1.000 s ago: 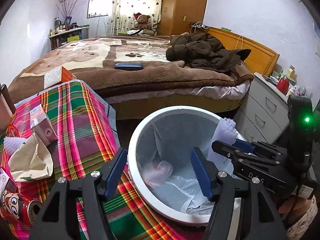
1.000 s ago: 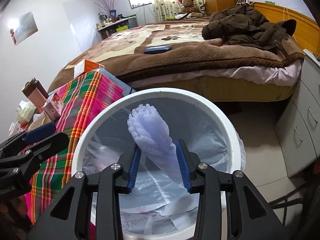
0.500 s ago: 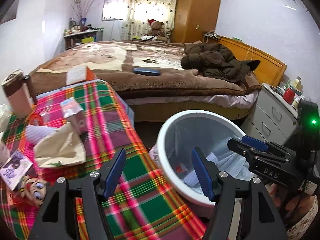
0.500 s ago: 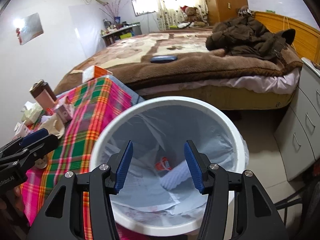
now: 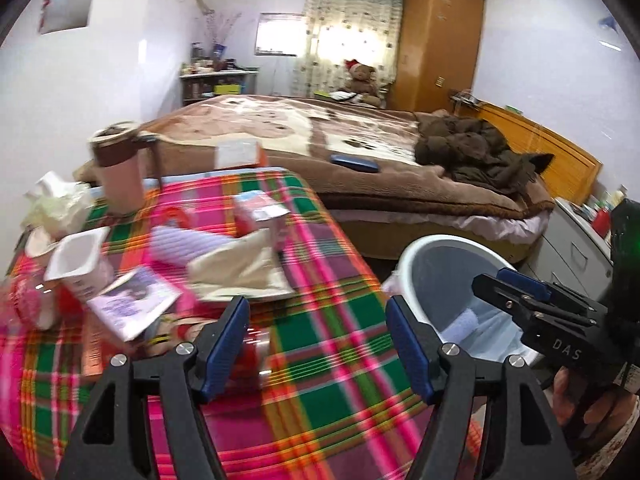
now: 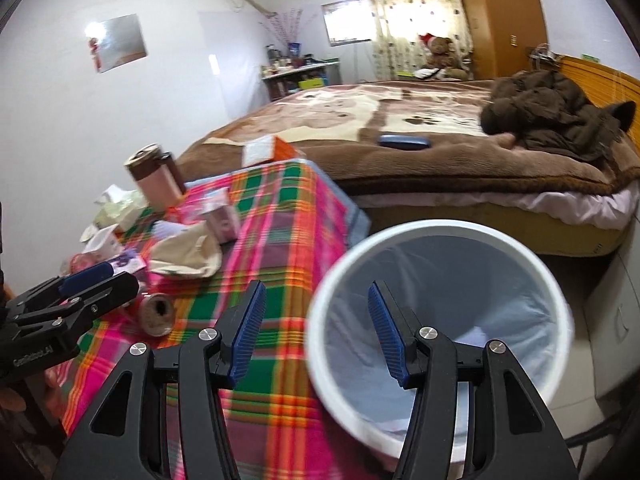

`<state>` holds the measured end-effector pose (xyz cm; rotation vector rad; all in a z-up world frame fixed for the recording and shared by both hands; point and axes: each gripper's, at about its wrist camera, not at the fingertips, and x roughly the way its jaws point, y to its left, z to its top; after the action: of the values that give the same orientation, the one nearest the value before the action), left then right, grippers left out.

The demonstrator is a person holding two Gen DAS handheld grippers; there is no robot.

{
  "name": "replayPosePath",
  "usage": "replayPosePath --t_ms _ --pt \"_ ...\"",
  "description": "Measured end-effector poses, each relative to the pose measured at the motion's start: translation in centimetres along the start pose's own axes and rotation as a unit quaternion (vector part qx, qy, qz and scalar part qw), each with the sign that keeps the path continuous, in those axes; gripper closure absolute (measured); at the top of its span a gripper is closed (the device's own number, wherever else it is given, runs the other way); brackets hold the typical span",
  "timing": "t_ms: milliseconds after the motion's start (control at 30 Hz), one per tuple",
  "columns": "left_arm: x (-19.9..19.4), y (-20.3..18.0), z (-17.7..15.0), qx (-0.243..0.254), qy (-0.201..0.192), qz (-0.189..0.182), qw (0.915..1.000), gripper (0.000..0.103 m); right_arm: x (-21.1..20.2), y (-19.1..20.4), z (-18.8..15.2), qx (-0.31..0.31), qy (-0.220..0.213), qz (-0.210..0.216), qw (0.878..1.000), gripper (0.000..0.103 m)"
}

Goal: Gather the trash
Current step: 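Move both tools back toward the table clutter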

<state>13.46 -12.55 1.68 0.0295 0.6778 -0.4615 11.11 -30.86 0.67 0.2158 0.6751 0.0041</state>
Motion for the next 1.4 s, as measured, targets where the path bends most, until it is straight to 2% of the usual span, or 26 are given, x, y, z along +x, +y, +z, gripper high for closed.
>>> replayPosePath --t_ms 400,867,967,1067,1133,1200,1333,1400 --pt "-3.1 8.7 -1.4 -0.061 -0.021 0.077 0.9949 0.028 1.8 6.7 -0.1 -0.065 0.013 0.065 0.996 0.048" --pt "-4.9 18.5 -2.4 -0.098 -0.015 0.135 0.986 0.025 5.1 13.4 -0.4 -0.133 0.056 0.121 0.982 0.048" --pt "-5.0 20.5 -2.1 -0.089 -0.011 0.145 0.9853 0.023 5.8 14.4 -0.6 -0.14 0.066 0.12 0.981 0.047" --pt "-4.7 22.7 -1.7 -0.09 -0.002 0.147 0.9851 0.022 6.5 15.1 -0.6 -0.145 0.076 0.12 0.979 0.039" --pt "-4.4 23.7 -1.3 -0.074 0.002 0.15 0.986 0.021 6.8 15.5 -0.6 -0.149 0.082 0.12 0.978 0.039" --pt "-3.8 24.8 -1.0 -0.069 0.016 0.138 0.9879 0.02 7.3 15.8 -0.6 -0.151 0.087 0.116 0.978 0.039" --pt "-3.4 25.9 0.0 -0.031 0.021 0.156 0.987 0.019 7.8 16.3 -0.8 -0.156 0.098 0.117 0.976 0.038" --pt "-3.1 26.5 0.6 -0.02 0.029 0.154 0.9875 0.019 7.9 16.6 -1.0 -0.162 0.105 0.118 0.974 0.038"
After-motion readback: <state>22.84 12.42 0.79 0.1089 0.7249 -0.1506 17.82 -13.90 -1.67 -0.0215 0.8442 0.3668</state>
